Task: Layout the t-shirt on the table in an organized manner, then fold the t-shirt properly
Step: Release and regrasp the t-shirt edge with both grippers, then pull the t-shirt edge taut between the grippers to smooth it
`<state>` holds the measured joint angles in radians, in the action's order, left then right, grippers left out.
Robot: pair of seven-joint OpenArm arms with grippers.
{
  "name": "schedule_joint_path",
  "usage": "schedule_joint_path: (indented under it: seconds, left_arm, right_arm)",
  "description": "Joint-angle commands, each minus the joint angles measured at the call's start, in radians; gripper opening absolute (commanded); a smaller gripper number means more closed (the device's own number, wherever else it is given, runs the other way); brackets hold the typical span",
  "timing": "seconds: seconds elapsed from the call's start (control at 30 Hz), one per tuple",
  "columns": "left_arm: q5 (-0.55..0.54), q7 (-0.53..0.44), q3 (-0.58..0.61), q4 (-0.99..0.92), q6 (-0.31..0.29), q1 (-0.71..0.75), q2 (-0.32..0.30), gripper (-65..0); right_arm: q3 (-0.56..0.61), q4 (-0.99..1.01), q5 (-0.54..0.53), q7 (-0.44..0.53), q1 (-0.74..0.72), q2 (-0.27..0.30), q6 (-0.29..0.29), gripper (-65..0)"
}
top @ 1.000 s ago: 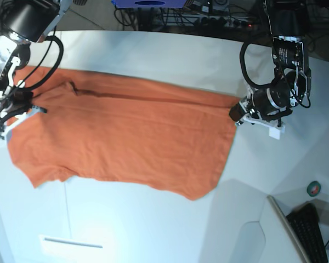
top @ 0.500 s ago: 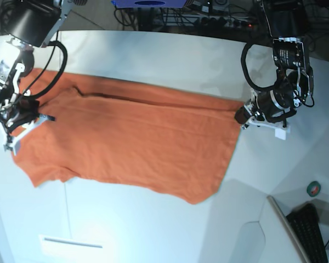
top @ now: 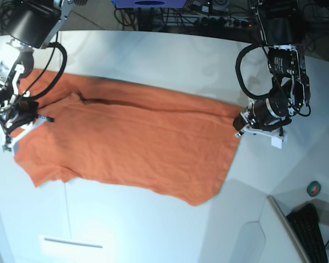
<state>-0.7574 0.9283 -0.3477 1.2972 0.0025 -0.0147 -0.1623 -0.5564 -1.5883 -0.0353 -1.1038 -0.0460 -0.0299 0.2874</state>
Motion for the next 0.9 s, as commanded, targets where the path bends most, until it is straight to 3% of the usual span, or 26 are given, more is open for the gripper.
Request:
schedule_joint_path:
  seconds: [0.0,0.57,0.6,0.67,0.77,0.87]
  left_arm:
    - [-0.012,-0.007,-0.004,0.015,-0.005,-0.014,-0.01,-65.0]
    - [-0.015,-0.007,-0.015,0.02,-0.005,-0.023,-0.01,-65.0]
    - [-0.015,-0.007,-0.015,0.019,-0.005,-0.026,-0.01,-65.0]
    - [-0.015,-0.007,-0.015,0.02,-0.008,-0.026,-0.01,-63.4]
    - [-0.015,-0.008,-0.017,0.023,-0.009,-0.028,-0.01,-33.7]
    - [-0.017,-0.008,-0.05,0.043,-0.011,-0.035,-0.01,-11.5]
  right_arm:
    - [-0.001,-0.014,-0.002,0.014,-0.015,0.011,-0.003,-65.0]
    - [-0.001,-0.014,-0.002,0.008,-0.013,0.006,-0.003,-65.0]
    - [-0.001,-0.014,-0.002,0.008,-0.013,0.006,-0.003,-61.4]
    - [-0.001,-0.014,-0.005,0.012,-0.002,0.006,-0.003,-46.4]
    - [-0.003,-0.022,-0.007,0.043,0.01,0.005,-0.003,-30.6]
    - [-0.003,-0.045,-0.007,0.113,0.038,0.005,0.0,-29.6]
